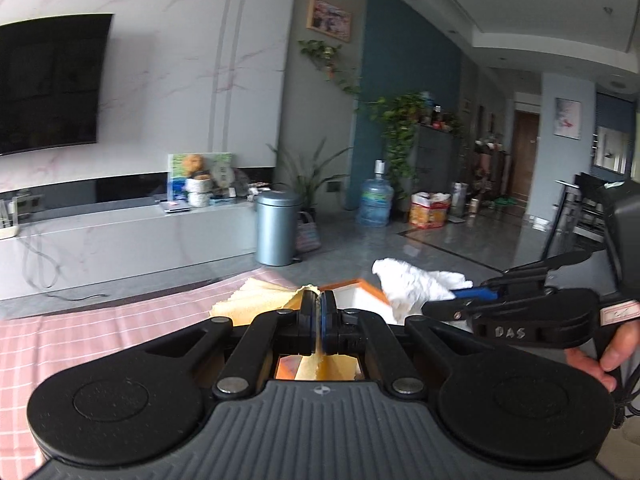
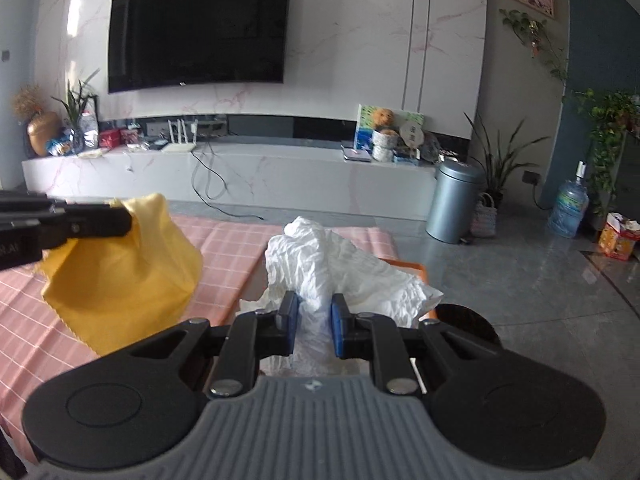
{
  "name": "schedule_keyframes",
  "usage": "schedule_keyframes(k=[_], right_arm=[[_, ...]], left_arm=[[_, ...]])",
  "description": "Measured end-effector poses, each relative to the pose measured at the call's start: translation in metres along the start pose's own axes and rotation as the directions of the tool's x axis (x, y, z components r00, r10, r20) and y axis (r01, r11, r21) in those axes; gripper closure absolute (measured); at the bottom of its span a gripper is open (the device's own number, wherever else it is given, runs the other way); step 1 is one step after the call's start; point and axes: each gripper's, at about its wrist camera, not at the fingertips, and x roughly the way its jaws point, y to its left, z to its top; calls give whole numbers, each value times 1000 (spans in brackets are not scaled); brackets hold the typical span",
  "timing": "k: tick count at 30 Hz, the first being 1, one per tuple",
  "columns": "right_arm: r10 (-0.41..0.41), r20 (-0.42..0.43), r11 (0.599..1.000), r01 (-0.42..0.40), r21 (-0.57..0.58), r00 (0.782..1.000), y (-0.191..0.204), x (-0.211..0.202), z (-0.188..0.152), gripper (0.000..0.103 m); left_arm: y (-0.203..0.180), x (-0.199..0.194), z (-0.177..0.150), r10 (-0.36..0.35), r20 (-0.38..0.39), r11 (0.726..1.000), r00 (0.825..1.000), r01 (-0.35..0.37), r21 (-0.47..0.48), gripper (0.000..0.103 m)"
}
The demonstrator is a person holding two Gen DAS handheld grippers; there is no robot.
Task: Organize soft objects
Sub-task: 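Lift the tissue and yellow cloth with both tools over the orange box, then open both tools to drop the tissue and cloth into the box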
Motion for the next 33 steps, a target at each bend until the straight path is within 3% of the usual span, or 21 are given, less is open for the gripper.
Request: schedule_keyframes(k=[7,19,25,33], right_arm=[[-55,-103,998,51,-36,993,-32,20,-13,87],[-6,-199,1000,5,-7,980,-51,84,-29,87],[15,-244,1000,-13,10,970,-54,121,-34,86],[34,-343,999,-27,24,939,-51,146,-41,81]], left_arm=[[-12,47,-2,-46,-68,999,997,48,25,101],[-10,104,-26,-27,-173,998,985,36,47,101],[-8,120,-45,-7,-248,998,969,21,54,101],[-11,131,-57,25,-329,994,944,11,107,100]])
